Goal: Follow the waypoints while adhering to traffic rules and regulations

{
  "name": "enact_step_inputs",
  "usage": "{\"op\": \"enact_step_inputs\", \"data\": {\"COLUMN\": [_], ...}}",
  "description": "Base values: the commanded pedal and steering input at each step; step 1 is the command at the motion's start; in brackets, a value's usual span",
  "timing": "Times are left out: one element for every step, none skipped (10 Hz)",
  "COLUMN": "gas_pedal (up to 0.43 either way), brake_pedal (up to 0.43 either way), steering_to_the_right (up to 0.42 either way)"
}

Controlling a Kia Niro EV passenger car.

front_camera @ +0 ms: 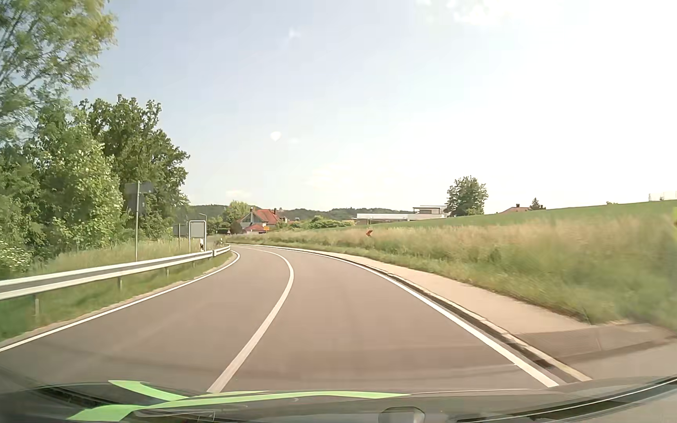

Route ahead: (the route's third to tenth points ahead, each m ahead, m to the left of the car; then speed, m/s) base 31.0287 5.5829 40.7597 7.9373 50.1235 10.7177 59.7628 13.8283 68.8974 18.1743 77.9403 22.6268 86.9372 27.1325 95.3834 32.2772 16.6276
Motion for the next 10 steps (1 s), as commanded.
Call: {"op": "enact_step_inputs", "data": {"gas_pedal": [0.079, 0.079, 0.079, 0.079, 0.079, 0.079, 0.079, 0.079, 0.079, 0.079], "brake_pedal": [0.0, 0.0, 0.0, 0.0, 0.0, 0.0, 0.0, 0.0, 0.0, 0.0], "steering_to_the_right": [-0.05, -0.049, -0.048, -0.047, -0.047, -0.044, -0.041, -0.039, -0.038, -0.038]}}
